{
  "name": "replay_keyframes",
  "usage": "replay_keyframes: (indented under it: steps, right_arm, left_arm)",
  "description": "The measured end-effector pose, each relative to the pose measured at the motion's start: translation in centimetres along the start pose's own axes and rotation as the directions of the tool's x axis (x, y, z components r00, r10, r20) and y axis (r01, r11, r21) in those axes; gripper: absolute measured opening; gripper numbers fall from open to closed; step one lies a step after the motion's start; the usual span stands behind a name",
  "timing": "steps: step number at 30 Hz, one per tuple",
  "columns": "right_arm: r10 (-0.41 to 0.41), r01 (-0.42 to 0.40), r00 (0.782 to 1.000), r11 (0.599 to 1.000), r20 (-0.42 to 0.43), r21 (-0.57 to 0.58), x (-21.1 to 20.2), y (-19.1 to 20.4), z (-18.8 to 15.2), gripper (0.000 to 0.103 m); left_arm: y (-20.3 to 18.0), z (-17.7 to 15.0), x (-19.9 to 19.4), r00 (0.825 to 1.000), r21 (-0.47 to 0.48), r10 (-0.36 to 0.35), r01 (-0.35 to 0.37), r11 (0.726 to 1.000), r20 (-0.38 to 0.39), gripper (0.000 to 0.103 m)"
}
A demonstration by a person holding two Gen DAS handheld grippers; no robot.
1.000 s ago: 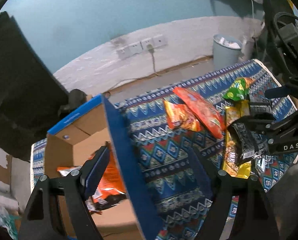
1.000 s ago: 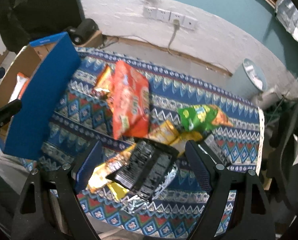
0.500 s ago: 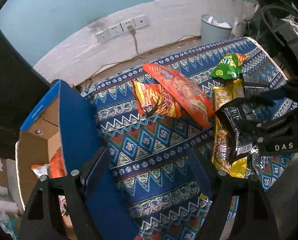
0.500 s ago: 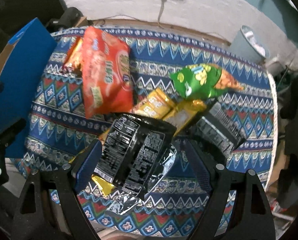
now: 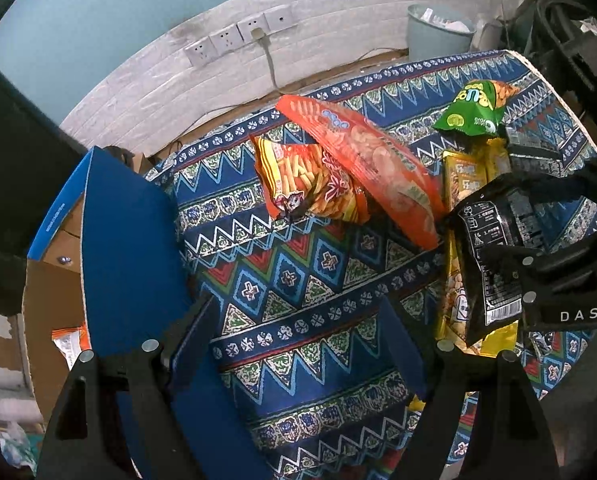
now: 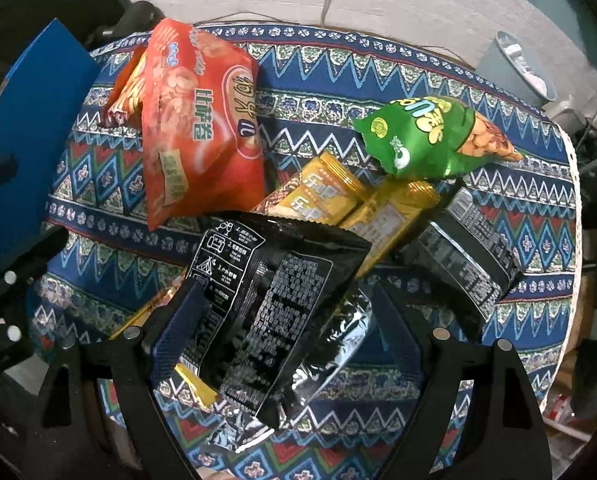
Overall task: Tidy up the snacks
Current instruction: 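Grasp the red biscuit bag with left tool while right grasps a black bag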
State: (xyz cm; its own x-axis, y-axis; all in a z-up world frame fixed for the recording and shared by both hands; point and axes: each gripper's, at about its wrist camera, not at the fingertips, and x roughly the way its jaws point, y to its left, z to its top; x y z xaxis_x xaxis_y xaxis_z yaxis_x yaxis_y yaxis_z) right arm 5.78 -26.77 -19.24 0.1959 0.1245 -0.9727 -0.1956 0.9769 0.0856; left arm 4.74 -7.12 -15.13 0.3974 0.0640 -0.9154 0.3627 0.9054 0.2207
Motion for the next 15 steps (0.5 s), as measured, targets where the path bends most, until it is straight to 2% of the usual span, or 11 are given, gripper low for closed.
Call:
replay_keyframes:
  steps: [4,7,11,12,14,15]
  right_arm:
    - [0.024,-0.023,1.0,0.999,0.011,-0.022,0.3,0.3,0.2,0.084]
    - [0.075,-0.075,0.997,0.997,0.018,-0.023,-0.1,0.2,0.0,0.061]
    - [0.098,-0.097,0.995,0.995,0.036,-0.028,-1.0,-0.5,0.3,0.037]
    - [0.107,-0.106,0.994,0.994,0.037,-0.026,-1.2,-0.7,0.3,0.035]
    - [0.124,-0.123,0.992,0.992,0.04,-0.016,-1.4,-1.2,0.4,0.021]
    - [0.128,-0.127,0.991,0.992,0.042,-0.016,-1.5,-1.4,0.3,0.021]
  left_arm:
    - [0.0,0.2,0.3,1.0,-0.006,0.002,-0.002,1.0,-0.008,0.082]
    - [0.1,0.4,0.3,1.0,-0.017,0.0,0.0,1.0,-0.01,0.082]
    - [0.3,0.8,0.2,1.0,-0.035,-0.006,0.005,0.999,-0.011,0.082]
    - [0.3,0.9,0.3,1.0,-0.039,-0.008,0.008,0.999,-0.012,0.082]
    - [0.3,1.1,0.3,1.0,-0.046,-0.012,0.011,0.999,-0.015,0.082]
    - [0.3,1.2,0.3,1.0,-0.049,-0.016,0.015,0.999,-0.018,0.082]
